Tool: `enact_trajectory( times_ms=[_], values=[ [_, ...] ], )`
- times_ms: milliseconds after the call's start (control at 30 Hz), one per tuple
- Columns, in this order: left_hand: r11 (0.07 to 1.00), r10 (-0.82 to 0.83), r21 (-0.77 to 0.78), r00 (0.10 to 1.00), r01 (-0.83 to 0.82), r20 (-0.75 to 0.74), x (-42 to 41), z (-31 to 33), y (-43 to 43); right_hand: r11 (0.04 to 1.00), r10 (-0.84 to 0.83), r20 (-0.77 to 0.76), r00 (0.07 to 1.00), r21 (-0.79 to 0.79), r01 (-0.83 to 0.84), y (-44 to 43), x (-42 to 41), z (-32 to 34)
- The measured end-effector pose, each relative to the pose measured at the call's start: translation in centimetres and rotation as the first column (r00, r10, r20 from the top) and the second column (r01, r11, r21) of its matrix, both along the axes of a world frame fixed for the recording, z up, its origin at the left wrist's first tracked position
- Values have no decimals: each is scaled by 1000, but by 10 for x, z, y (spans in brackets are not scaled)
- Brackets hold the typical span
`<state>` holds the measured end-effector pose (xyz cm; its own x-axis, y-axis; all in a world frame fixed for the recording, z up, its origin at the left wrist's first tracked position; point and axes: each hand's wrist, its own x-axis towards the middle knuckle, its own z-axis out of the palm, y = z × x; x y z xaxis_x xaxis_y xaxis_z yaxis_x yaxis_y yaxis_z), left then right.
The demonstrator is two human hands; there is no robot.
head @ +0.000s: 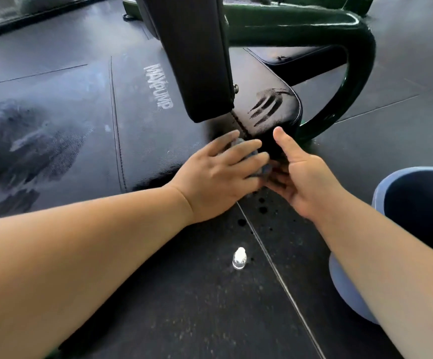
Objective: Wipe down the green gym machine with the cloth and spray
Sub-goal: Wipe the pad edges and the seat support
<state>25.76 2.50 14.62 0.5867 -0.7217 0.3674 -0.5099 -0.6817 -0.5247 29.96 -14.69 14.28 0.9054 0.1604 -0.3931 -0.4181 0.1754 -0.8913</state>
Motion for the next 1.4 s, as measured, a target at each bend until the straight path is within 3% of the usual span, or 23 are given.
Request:
enact_trajectory(
  times_ms=[133,367,567,667,834,934,1101,1234,1401],
  values=[
    [999,-29,28,1000,29,-2,21,-1,-21,999,-43,5,999,18,43,-3,0,-2],
    [994,-83,57,980,95,-182,-57,4,87,994,-34,-94,995,98,44,19,-18,-3],
    [991,-121,-56,993,122,18,-13,11,22,989,-28,-144,989,137,48,24,-18,1],
    [989,-148,-22,989,148,1,7,6,6,976,-12,-136,991,212,42,22,-19,-5],
    [982,-148,105,985,156,-84,-44,-7,81,982,-33,-160,987,177,61,36,-28,-7],
    [984,-138,104,986,147,-92,-72,-13,116,990,-40,-159,986,130,61,47,-35,-10],
    [993,-117,33,993,118,-9,-60,1,72,1000,20,-154,988,13,-18,63,-43,-10],
    [980,-201,10,980,200,8,-19,-6,21,988,105,-115,988,126,-90,55,-37,-10],
    [992,-76,97,995,81,-57,-45,-25,70,999,33,-116,993,20,-31,58,-39,-21]
  ],
)
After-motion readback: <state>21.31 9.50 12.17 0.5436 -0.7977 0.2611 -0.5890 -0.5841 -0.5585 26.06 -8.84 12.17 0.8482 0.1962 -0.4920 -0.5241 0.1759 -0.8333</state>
